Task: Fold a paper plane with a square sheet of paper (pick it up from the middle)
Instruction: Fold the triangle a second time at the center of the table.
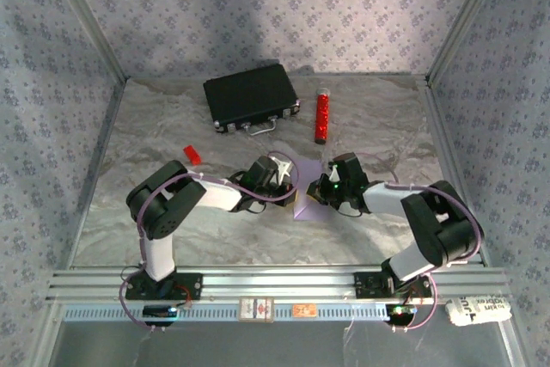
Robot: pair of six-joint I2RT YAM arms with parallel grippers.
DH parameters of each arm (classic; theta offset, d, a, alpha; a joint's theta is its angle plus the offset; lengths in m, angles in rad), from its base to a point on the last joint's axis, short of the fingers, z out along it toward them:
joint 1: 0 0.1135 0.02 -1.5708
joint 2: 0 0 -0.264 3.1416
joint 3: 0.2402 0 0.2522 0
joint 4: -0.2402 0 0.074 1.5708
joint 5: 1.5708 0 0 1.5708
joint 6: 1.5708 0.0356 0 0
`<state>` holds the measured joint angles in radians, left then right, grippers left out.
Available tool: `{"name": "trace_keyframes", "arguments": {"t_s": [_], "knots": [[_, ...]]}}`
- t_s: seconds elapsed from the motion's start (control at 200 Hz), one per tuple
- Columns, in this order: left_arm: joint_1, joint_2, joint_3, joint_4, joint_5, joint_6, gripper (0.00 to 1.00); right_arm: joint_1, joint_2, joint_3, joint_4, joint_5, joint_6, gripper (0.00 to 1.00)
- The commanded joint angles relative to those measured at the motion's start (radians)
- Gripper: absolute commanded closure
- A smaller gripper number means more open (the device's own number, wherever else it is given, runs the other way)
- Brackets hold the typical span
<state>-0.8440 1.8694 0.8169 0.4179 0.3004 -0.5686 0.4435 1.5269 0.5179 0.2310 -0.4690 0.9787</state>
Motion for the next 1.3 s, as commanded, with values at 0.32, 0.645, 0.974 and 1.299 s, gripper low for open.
{"name": "trace_keyframes", "arguments": {"t_s": [0.32, 0.645, 0.974, 1.299], "knots": [[-0.003, 0.048, 0.014, -0.052, 0.017, 0.003, 0.98, -0.028, -0.044, 0.017, -0.021, -0.015, -0.001, 0.97], [-0.004, 0.047, 0.017, -0.055, 0.02, 0.004, 0.98, -0.086, 0.023, 0.0, -0.028, -0.024, -0.038, 0.97], [-0.006, 0.05, 0.019, -0.055, 0.025, 0.005, 0.98, -0.125, 0.018, -0.019, -0.021, -0.06, -0.026, 0.97], [-0.007, 0.051, 0.022, -0.061, 0.026, 0.008, 0.98, -0.163, -0.014, 0.028, -0.083, -0.071, -0.078, 0.97]]}}
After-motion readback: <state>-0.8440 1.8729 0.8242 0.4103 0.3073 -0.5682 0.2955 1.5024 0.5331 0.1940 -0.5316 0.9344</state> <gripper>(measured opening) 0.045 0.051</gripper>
